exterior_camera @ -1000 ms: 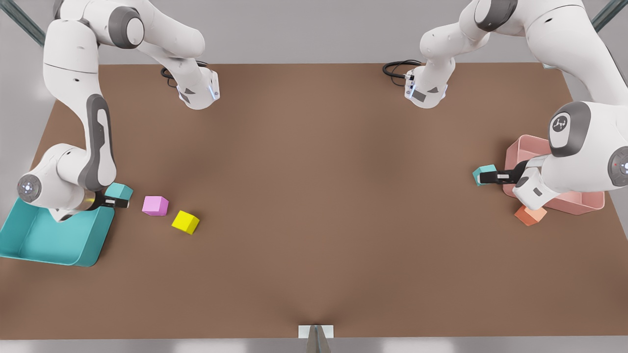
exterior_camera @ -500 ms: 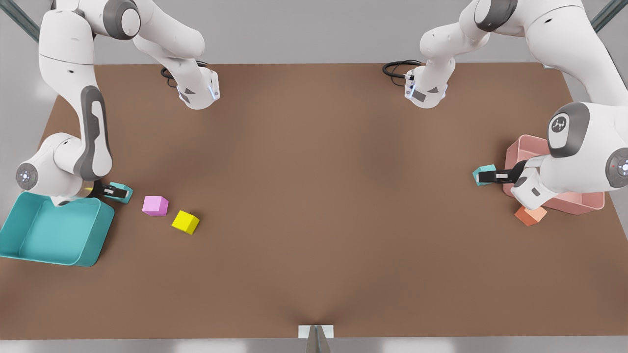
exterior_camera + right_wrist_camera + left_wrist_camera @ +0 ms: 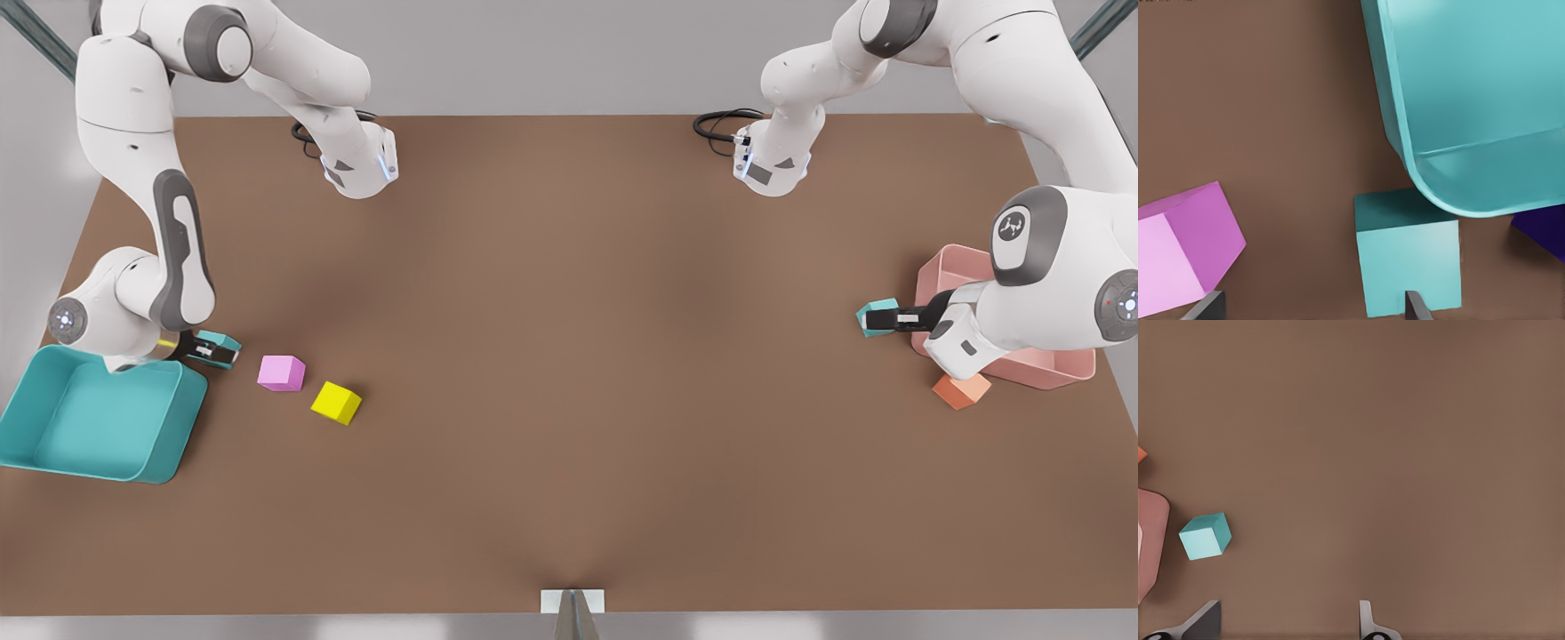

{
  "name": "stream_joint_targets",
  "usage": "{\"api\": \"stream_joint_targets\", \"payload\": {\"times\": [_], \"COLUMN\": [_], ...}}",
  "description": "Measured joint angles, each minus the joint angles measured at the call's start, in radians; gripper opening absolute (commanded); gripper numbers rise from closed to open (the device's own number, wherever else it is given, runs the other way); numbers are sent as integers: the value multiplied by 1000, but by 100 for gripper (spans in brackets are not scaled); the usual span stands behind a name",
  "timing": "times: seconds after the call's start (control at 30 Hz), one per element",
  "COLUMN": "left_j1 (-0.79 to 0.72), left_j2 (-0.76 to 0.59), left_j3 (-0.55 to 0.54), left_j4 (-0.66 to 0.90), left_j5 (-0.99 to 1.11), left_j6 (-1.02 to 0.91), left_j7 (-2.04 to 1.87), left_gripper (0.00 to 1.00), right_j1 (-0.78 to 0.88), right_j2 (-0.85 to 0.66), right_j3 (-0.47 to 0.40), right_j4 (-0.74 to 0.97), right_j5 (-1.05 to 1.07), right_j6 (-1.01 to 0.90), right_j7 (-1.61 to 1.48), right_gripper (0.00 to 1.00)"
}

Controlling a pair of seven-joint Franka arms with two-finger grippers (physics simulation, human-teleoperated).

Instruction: Stack the two blue cubes on top of each other

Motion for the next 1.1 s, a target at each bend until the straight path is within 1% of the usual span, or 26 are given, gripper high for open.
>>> {"api": "stream_joint_targets", "payload": {"times": [0.33,0.6,1.1], "left_j1": [-1,-15,-36], "left_j2": [-1,-2,-7], "left_j3": [0,-1,-22], "left_j4": [1,1,4], "left_j5": [0,0,0], "left_j6": [-1,-1,-19], "left_j7": [-1,-1,-3], "left_gripper": [100,100,100], "right_j1": [-35,-41,-78], "right_j2": [45,47,38], "right_j3": [1,3,5], "right_j4": [4,25,13], "right_j5": [11,17,19], "right_j6": [48,52,27], "right_j7": [-23,-43,-119], "right_gripper": [100,100,100]}}
